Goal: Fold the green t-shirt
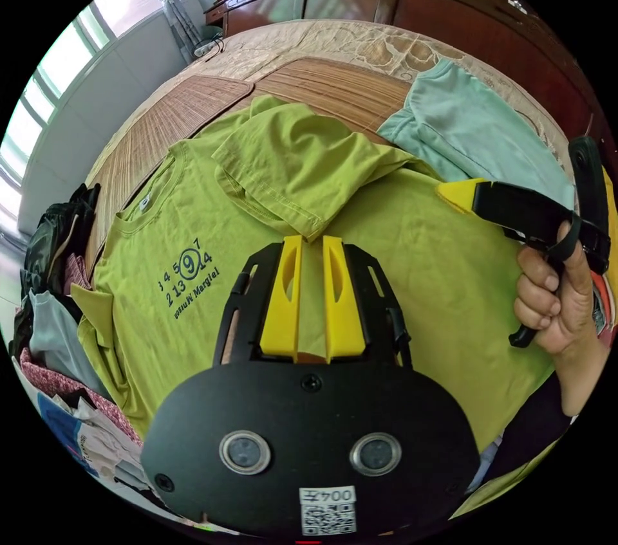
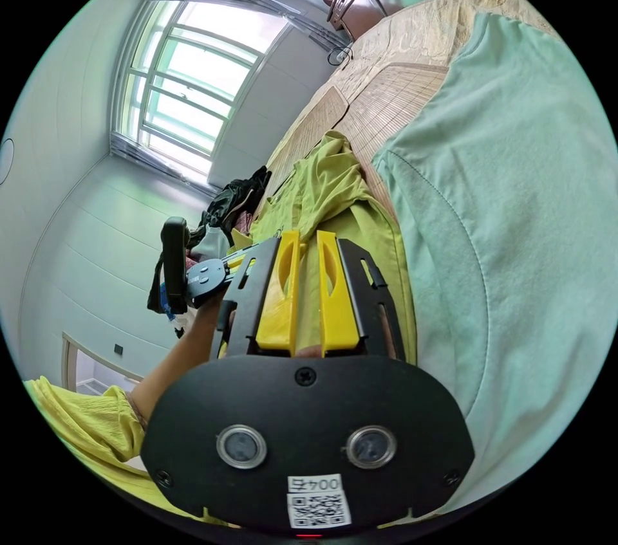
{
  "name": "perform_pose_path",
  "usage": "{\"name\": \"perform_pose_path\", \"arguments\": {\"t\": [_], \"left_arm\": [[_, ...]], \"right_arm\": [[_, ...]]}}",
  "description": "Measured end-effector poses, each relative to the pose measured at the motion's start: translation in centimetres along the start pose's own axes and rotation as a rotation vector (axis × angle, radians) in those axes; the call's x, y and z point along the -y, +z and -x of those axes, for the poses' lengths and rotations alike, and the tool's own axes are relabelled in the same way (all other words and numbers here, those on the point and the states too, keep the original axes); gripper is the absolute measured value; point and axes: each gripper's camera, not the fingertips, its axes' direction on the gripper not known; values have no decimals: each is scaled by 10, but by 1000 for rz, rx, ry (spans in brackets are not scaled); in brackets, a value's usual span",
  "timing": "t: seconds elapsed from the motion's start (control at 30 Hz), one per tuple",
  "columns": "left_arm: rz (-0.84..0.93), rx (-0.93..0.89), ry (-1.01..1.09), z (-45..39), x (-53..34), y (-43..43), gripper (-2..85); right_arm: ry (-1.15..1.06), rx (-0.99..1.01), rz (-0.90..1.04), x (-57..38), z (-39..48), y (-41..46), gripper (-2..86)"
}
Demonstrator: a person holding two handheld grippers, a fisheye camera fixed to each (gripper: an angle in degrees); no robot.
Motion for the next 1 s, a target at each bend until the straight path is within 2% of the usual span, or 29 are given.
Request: {"name": "perform_pose_path", "arguments": {"t": [0.2,0.43,0.57,0.67,0.87,1.0], "left_arm": [[-30,-15,2,10,3,-9,51],[-85,-126,-60,48,11,-23,18],[-228,-208,-94,74,12,-93,12],[-287,-142,-52,74,-4,-138,13],[-138,-242,-18,72,-56,-83,25],[-205,-280,-35,91,-62,-104,38]], "right_arm": [[1,2,7,2,1,0,55],[-3,-21,38,5,1,3,63],[9,26,40,8,-3,2,98],[7,73,37,9,-5,-1,98],[16,104,87,11,-8,6,99],[31,83,108,12,-12,9,109]]}}
